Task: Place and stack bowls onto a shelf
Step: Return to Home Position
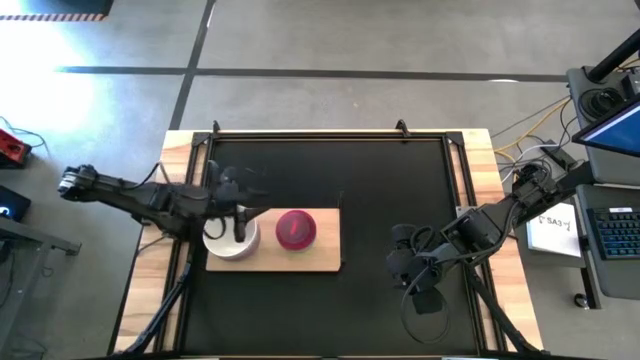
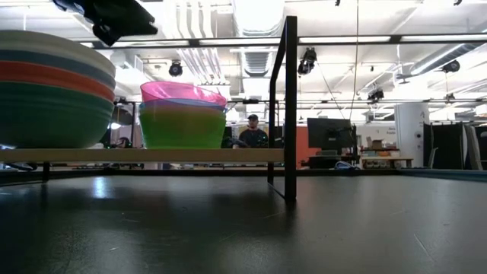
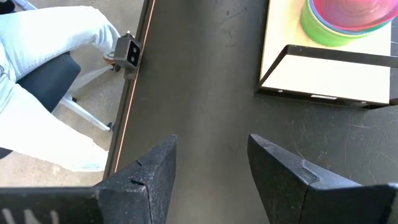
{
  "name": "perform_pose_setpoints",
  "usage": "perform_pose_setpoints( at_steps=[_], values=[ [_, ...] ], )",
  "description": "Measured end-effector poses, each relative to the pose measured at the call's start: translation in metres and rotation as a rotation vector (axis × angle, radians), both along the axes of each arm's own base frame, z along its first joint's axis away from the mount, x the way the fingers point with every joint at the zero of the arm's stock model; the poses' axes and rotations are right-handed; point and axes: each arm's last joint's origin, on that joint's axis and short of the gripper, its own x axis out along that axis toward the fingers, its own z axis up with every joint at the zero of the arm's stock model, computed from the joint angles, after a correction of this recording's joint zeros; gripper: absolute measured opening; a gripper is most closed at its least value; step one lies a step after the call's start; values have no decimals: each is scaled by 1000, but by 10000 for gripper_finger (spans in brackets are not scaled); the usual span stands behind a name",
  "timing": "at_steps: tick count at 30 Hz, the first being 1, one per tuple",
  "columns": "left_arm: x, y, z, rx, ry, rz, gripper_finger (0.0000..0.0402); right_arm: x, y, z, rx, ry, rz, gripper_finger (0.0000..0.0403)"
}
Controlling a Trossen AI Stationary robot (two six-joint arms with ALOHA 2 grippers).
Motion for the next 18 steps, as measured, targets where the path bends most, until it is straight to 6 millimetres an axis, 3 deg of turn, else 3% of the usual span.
perform_pose_setpoints(
  at_steps=[7,12,18],
  values=[
    [-22,4,-5,331,-138,-135,162,0,0,0,0,0,0,185],
    [-35,6,-3,203,-220,-115,169,0,0,0,0,0,0,185],
    [-44,8,-11,211,-237,-113,193,0,0,0,0,0,0,185]
  ],
)
